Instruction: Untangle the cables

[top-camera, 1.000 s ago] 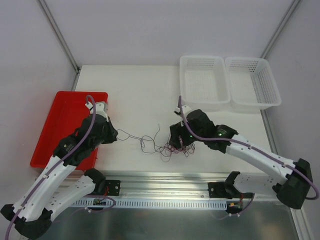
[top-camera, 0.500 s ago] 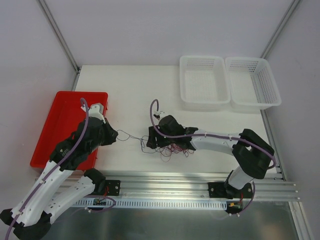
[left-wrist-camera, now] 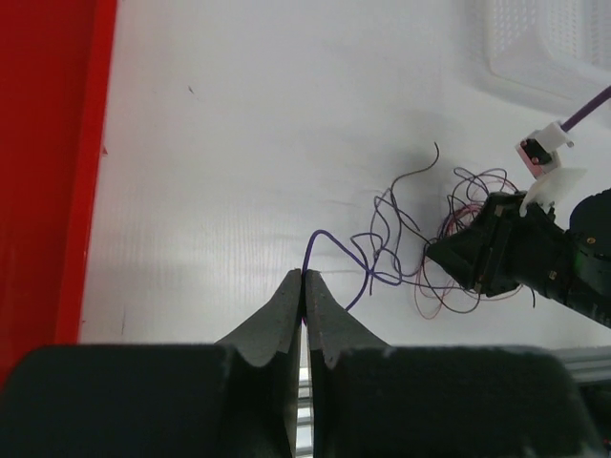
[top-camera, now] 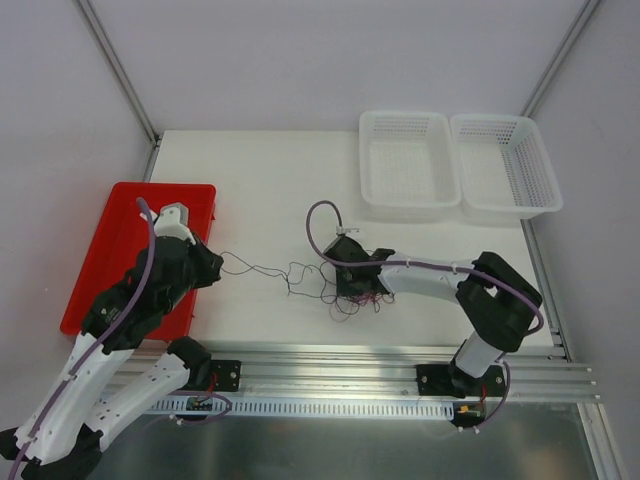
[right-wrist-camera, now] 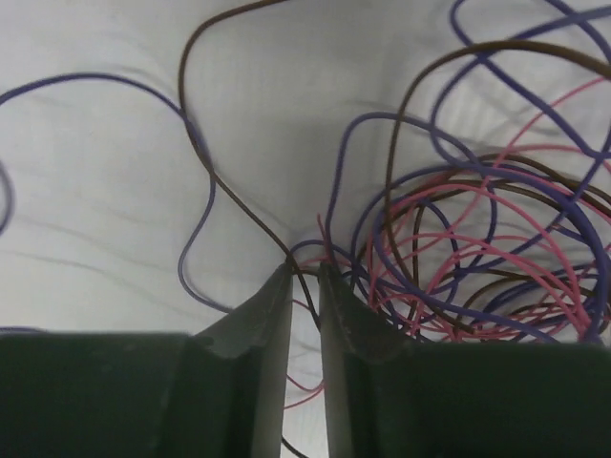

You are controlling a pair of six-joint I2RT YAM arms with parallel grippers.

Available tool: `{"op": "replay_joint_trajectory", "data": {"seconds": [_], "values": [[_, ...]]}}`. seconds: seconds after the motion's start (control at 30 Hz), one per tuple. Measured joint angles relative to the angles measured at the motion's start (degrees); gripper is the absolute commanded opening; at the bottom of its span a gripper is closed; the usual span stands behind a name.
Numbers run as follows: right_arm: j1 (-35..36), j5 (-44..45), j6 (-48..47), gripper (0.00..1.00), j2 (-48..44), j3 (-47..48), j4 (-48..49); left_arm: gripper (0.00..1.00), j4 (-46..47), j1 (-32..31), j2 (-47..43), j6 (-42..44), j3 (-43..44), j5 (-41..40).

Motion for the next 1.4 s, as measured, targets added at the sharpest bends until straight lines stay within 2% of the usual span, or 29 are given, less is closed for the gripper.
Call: {"op": "replay_joint_trajectory", "data": {"seconds": [0.17,0.4,0.73,0.87,1.1,1.3,1.4], "values": [[-7.74,1.27,1.73,0.16,-3.96,-3.58,-3.91,0.00,-1.90,0.00,2.05,1.40,8.74,-5.95],[-25.40,-1.01,2.45,0.16,-16.09,-14.86,-5.18,0.00,-4.50,0.00,4.96,3.10,20.39,-13.99],[-43.54,-5.38,-1.64,0.17,-26.82,-21.46,-7.54,0.00,-7.34,0.00,9.51,8.74,30.73,-23.04],[-45.13,-7.78,-3.63,0.18,-27.67,-21.79,-7.74,0.00,-7.63,0.00,11.32,10.12,33.75,-23.12],[-45.13,-10.47,-6.62,0.22,-29.16,-21.79,-7.82,0.00,-7.54,0.00,14.19,11.02,33.94,-17.73],[-44.28,-12.87,-10.75,0.34,-33.40,-20.94,-9.94,0.00,-6.62,0.00,14.64,9.77,24.92,-12.72],[-41.51,-13.73,-13.35,0.42,-35.65,-18.95,-11.67,0.09,-5.95,0.00,15.37,7.82,17.03,-10.10]]}}
